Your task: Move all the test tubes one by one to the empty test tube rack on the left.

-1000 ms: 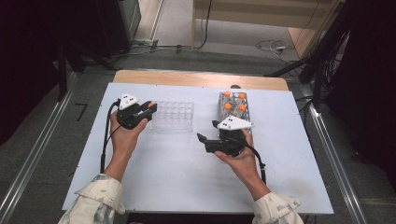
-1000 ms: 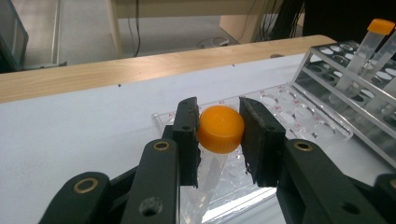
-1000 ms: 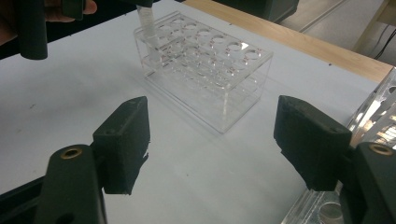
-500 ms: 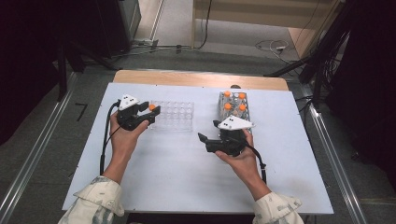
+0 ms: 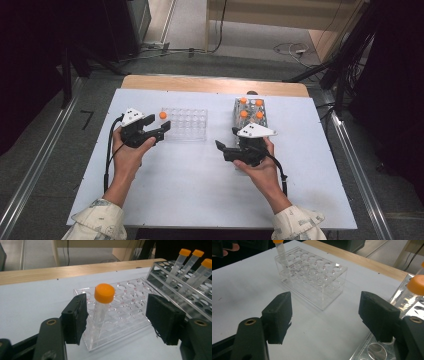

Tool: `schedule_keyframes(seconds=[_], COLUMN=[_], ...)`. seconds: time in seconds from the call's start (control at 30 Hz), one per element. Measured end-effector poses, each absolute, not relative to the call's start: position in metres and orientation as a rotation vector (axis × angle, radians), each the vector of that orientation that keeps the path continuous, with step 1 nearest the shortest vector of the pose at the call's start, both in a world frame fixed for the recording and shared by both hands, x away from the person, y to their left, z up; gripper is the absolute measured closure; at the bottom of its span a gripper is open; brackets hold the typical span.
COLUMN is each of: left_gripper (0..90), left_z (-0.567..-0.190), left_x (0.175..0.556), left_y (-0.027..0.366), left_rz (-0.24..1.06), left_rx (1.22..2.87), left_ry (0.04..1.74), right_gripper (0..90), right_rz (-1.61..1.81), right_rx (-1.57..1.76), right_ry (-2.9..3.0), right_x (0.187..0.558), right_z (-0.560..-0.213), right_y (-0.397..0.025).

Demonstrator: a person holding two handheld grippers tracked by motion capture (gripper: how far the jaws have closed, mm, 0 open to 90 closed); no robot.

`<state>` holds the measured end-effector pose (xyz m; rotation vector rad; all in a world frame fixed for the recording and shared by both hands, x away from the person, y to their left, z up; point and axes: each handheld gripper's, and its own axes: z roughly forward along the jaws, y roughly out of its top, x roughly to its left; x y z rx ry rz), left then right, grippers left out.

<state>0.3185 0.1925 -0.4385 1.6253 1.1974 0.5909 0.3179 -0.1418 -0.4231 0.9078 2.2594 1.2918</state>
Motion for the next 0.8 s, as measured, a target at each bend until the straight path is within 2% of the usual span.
schedule_keyframes(seconds=[0.8], left_gripper=[24.8], left_z=[-0.442], left_x=[0.292], left_y=[0.195], left_rz=[0.549], left_rx=[1.628], left_ry=[1.15], right_gripper=[24.7], right_rz=[1.271], right_rx=[1.007], right_ry=[2.155], right_x=[0.329], right_z=[-0.418], right_y=[-0.175])
